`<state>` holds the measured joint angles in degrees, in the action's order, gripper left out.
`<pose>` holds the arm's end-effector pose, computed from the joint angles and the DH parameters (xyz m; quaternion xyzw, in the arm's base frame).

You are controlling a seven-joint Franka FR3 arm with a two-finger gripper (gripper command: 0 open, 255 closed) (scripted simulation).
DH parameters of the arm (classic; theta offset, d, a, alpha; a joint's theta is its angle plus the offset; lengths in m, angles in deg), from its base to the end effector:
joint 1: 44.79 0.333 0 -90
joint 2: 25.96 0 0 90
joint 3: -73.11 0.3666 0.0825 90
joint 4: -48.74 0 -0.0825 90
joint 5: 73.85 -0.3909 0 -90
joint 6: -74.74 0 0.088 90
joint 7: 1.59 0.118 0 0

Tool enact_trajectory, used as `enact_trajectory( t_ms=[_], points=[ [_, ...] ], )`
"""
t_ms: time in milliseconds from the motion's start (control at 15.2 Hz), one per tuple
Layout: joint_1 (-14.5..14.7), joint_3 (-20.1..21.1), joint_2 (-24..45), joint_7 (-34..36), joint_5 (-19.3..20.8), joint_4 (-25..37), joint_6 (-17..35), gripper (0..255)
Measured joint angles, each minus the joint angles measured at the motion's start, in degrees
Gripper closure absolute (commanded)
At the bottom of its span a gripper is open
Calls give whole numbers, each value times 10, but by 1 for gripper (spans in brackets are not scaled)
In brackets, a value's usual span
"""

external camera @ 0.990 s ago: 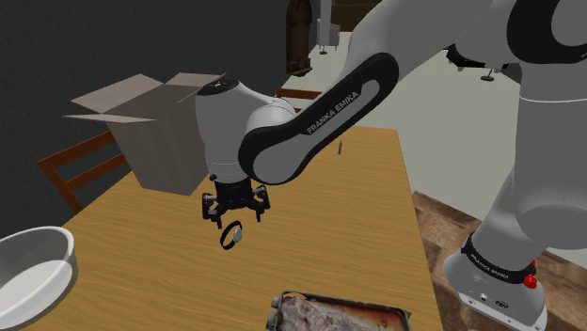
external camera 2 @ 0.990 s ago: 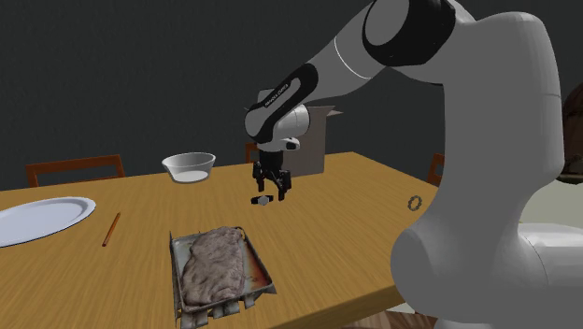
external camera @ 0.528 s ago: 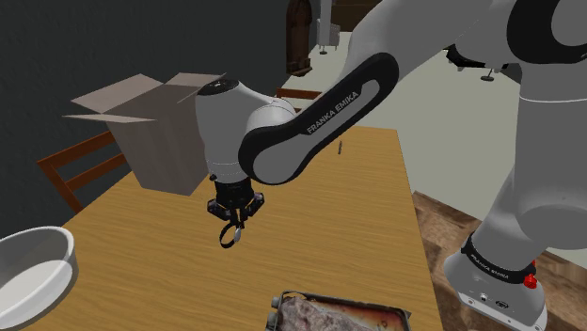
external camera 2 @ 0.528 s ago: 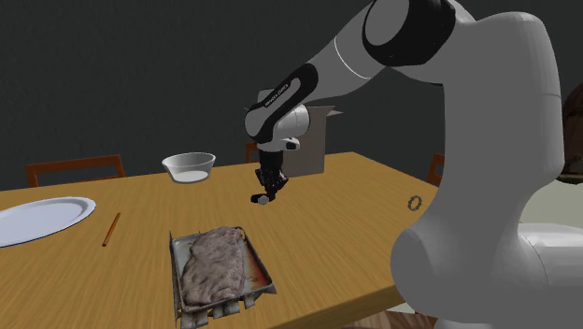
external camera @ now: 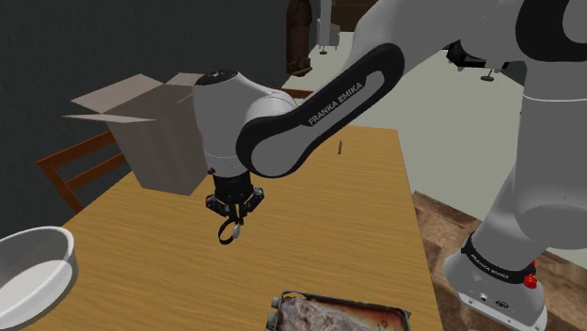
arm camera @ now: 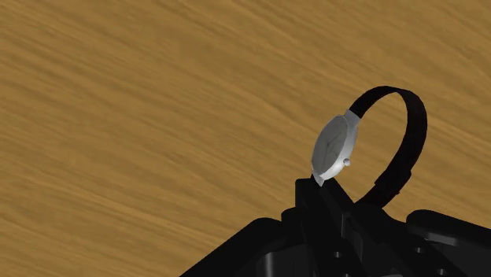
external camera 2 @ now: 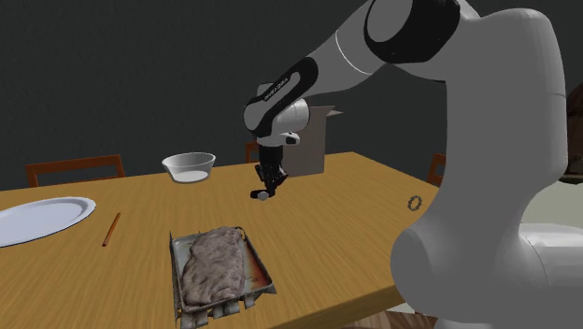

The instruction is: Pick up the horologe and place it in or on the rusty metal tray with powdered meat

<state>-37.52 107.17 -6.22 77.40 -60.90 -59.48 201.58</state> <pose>0.5086 0.3964 0.3890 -0.9612 0.2748 -0.0094 0.0224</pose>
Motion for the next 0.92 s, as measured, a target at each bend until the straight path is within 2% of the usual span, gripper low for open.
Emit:
enact_trajectory(
  t_ms=[924],
  points=[
    [-11, 15, -46, -23, -37, 55, -92, 255]
  ],
)
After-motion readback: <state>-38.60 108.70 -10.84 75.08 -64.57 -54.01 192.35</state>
